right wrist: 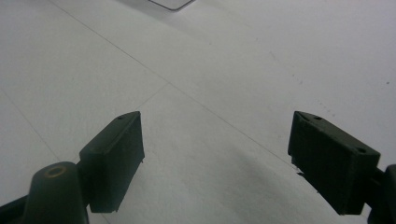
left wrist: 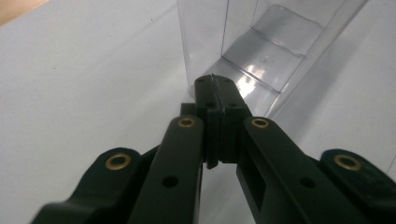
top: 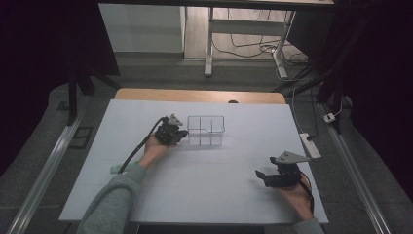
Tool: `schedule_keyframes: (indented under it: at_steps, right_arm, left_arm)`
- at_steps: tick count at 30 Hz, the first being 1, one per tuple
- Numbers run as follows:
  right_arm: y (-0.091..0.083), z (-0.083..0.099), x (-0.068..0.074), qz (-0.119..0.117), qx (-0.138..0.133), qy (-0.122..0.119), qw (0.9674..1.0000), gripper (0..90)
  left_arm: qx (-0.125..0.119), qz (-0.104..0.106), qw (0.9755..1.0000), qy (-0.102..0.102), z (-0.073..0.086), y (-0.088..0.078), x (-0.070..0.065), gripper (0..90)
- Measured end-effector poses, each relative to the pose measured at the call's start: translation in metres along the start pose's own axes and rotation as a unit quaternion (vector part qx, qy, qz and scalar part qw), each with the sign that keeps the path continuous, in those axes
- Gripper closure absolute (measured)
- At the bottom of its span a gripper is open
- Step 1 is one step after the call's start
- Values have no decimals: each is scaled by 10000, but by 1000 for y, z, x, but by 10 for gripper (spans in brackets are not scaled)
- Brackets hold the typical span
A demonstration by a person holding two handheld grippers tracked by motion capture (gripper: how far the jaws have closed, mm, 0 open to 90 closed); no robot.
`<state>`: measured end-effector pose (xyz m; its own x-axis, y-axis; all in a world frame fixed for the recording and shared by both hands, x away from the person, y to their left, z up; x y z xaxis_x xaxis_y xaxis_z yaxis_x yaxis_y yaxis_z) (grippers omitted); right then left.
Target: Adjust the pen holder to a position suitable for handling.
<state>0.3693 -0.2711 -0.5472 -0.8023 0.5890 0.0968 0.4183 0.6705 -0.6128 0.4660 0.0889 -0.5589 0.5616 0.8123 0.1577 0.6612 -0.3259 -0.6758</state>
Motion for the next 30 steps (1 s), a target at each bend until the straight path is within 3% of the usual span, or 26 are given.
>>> schedule_keyframes:
  at_steps: [3, 5, 8, 11, 15, 18, 23, 28, 30]
  right_arm:
    - [0, 0, 0, 17, -12, 3, 10000, 176]
    - [-1, -1, 0, 21, -42, -27, 10000, 180]
    - [-2, -1, 0, 21, -85, -9, 10000, 181]
    - [-2, -1, -1, 26, -63, 2, 10000, 180]
    - [-2, 0, -1, 22, -58, 7, 10000, 180]
    - [-1, 0, 0, 5, -44, -6, 10000, 180]
    - [-1, -1, 0, 21, -30, -26, 10000, 180]
    - [-2, -1, 0, -10, -67, -3, 10000, 180]
    - [-1, -1, 0, -16, -44, -18, 10000, 180]
  left_arm:
    - [-5, 59, 10000, 14, 0, -2, 0, 887]
    - [-59, -12, 10000, 65, -2, -8, 4, 887]
    - [-177, 9, 9998, -36, -6, -20, 11, 887]
    - [-247, -70, 9997, 53, -6, -29, 14, 888]
    - [-260, 58, 9996, 66, -3, -39, 15, 885]
    - [-120, 289, 9994, 154, 4, -45, 14, 793]
    - [-92, 239, 9996, 133, 11, -57, 17, 631]
    - [-15, 333, 9993, 179, 13, -70, 16, 475]
    - [77, 293, 9992, 271, 15, -73, 15, 413]
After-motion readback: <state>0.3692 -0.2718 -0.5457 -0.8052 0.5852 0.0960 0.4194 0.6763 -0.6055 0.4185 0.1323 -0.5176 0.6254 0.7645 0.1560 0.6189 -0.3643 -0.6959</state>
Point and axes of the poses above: each handheld gripper's, and its own axes: y roughly forward along the jaws, z roughly out of its underside, x roughly to its left, the point moved 6 cm from there along y, roughly forward along the jaws, and after that the axes turned 13 degrees about -z, right-handed, at the moved point
